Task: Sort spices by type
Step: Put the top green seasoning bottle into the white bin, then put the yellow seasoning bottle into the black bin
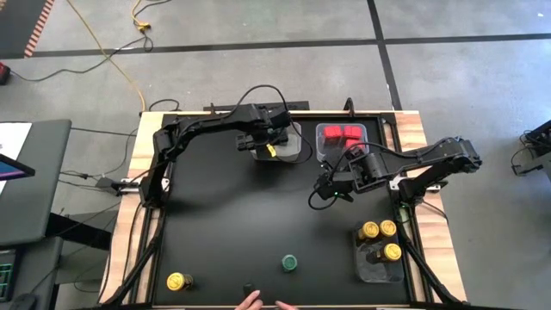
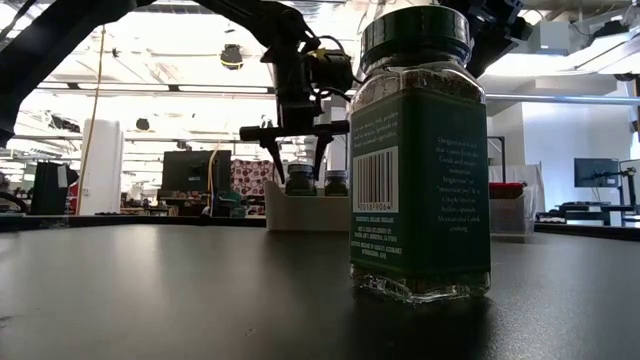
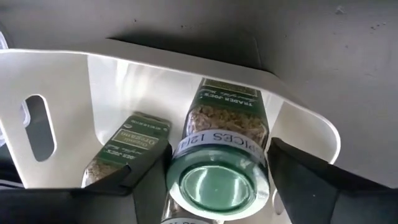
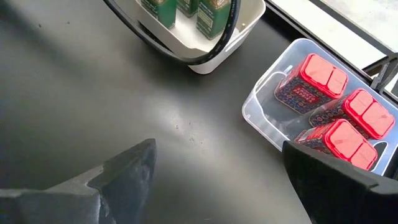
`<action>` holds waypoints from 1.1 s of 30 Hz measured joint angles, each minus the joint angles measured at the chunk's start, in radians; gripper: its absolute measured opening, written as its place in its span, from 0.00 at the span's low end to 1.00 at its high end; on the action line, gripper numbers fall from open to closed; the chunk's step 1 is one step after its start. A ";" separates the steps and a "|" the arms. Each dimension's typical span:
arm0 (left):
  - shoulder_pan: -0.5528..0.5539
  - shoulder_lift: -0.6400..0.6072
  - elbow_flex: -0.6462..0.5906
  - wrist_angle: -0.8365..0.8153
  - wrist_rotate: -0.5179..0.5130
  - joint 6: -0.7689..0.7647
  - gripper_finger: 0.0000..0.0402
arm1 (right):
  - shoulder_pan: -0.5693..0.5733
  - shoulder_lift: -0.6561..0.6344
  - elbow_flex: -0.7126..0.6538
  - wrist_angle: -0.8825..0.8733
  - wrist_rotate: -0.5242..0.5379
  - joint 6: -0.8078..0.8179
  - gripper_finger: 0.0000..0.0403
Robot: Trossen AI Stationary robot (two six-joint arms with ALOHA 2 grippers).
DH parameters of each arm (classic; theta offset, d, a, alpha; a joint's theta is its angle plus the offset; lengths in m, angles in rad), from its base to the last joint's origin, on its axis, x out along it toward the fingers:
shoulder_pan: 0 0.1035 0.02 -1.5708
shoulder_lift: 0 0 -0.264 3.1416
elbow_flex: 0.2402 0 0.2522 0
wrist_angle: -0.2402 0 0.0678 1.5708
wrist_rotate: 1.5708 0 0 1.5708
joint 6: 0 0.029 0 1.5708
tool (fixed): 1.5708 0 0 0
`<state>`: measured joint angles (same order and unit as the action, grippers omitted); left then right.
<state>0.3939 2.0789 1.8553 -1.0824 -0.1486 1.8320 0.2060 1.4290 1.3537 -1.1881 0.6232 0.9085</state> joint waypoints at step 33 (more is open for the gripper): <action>-0.072 -0.283 0.001 -0.273 0.048 -0.413 0.68 | 0.000 0.000 0.000 0.084 0.000 0.000 0.93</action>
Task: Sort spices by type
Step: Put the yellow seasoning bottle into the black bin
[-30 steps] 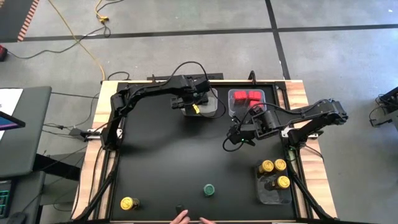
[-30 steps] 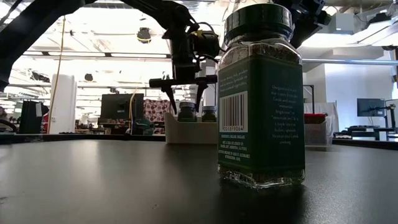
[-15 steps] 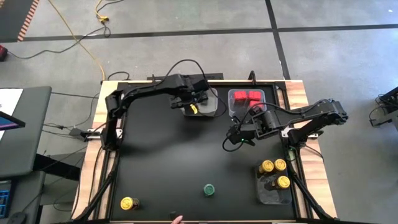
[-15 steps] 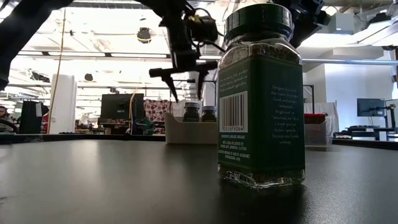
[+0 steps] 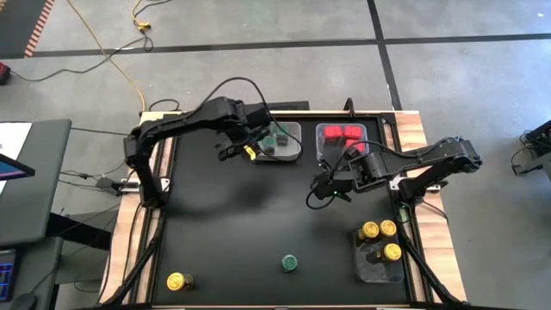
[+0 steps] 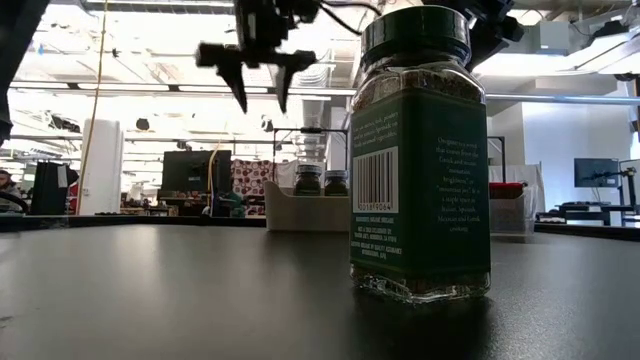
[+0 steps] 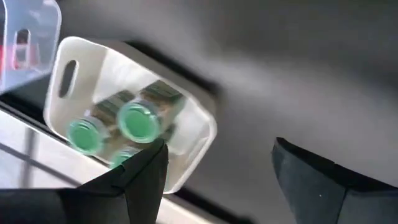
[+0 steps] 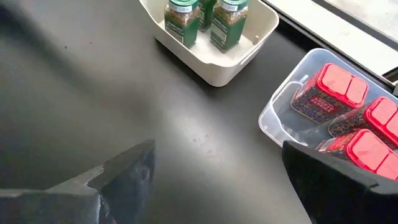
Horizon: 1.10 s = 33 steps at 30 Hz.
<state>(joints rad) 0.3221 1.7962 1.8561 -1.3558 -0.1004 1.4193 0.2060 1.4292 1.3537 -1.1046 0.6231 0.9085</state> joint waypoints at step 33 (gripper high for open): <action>-0.316 -0.506 -0.918 0.797 0.216 -1.453 0.68 | 0.000 0.000 0.000 0.124 0.000 0.000 0.93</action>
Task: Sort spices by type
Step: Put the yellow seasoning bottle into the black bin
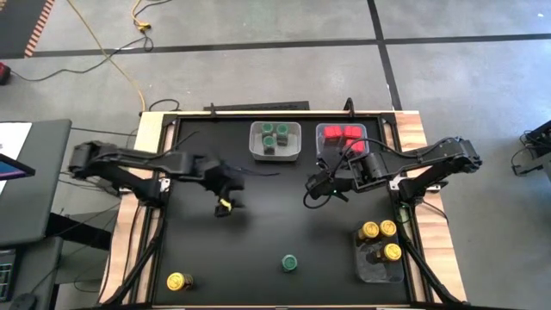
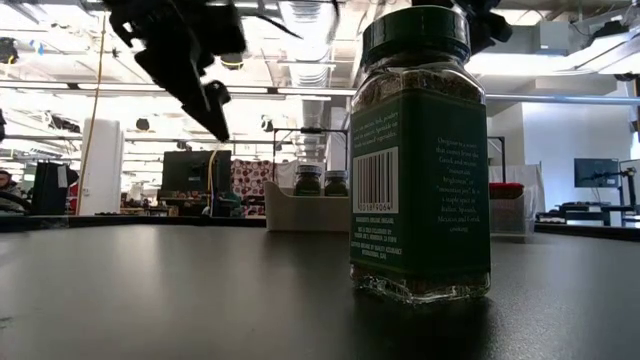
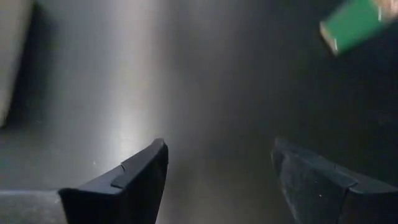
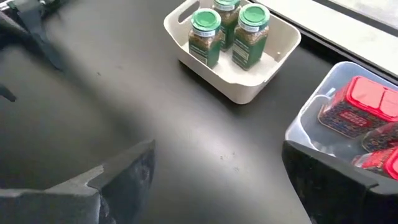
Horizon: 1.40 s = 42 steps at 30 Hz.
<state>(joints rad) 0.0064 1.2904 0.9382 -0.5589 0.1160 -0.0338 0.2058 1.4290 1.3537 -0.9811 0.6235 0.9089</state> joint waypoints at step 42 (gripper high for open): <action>-0.098 -0.193 -0.192 0.240 -0.279 -0.373 0.68 | 0.112 -0.003 -0.139 -0.060 -0.101 0.368 0.92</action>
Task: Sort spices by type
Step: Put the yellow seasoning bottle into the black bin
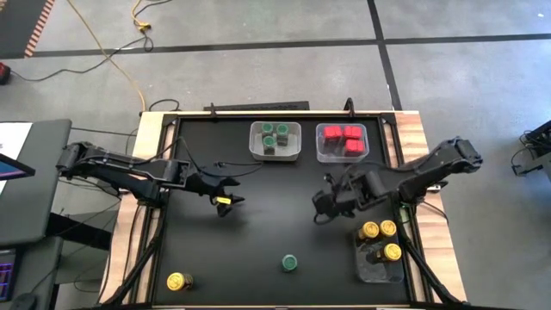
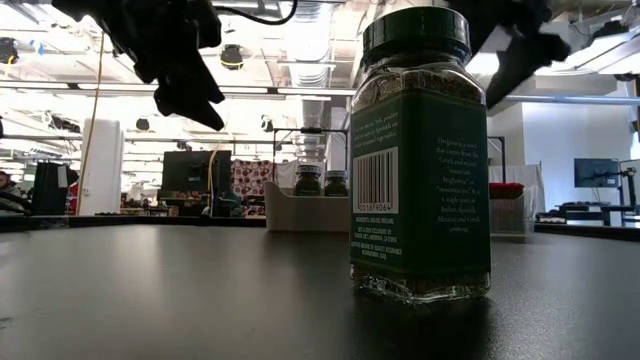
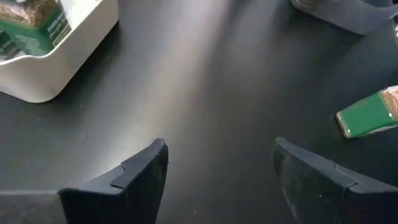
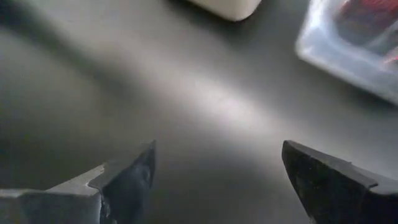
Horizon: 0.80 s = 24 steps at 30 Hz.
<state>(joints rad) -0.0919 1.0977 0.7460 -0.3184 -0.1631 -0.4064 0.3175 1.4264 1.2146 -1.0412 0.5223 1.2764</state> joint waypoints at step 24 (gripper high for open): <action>-0.153 0.000 0.122 -0.175 -0.290 -0.020 0.63 | -0.104 -0.013 -0.276 0.753 -0.003 -0.283 0.75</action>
<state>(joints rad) -0.2448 1.0981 0.8684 -0.4938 -0.4533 -0.4260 0.2134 1.4135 0.9386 -0.2882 0.5194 0.9935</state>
